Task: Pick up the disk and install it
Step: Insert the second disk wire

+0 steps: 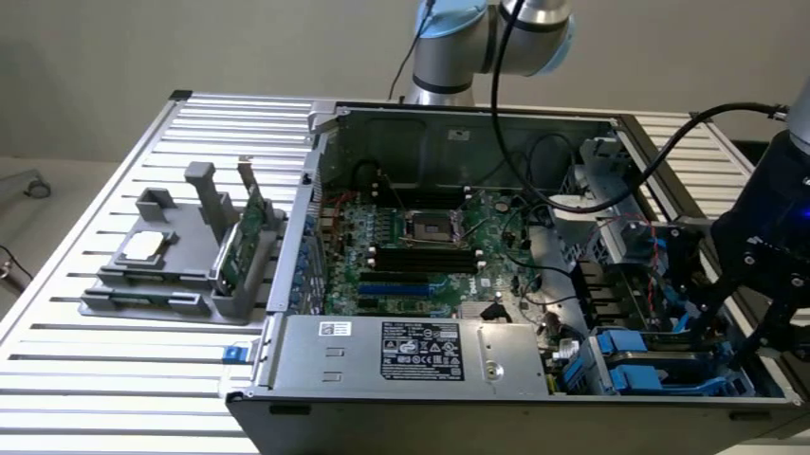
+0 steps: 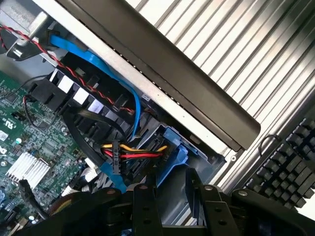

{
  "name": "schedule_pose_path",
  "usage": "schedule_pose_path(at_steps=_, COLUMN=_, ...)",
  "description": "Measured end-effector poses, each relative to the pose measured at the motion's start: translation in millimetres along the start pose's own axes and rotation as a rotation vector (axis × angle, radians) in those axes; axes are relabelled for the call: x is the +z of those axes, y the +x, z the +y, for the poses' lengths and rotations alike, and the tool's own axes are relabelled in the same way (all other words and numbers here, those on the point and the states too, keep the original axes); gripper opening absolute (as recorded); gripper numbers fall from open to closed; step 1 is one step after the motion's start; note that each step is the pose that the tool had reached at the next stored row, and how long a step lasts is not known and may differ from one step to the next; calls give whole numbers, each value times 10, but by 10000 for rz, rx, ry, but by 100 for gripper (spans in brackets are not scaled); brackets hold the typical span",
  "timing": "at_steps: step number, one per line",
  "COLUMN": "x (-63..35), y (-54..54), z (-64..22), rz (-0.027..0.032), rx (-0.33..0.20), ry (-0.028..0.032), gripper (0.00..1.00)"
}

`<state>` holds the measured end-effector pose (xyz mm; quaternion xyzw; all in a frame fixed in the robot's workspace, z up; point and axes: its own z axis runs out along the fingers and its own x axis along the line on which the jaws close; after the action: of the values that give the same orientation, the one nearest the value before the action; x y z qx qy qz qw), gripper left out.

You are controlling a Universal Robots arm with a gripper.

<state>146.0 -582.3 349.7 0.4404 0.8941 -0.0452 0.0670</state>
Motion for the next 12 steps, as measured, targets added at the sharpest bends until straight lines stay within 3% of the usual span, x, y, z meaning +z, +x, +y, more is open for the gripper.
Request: schedule_pose_path(at_steps=12, x=102, y=17, z=2, rz=383, rx=1474, ry=-34, gripper=37)
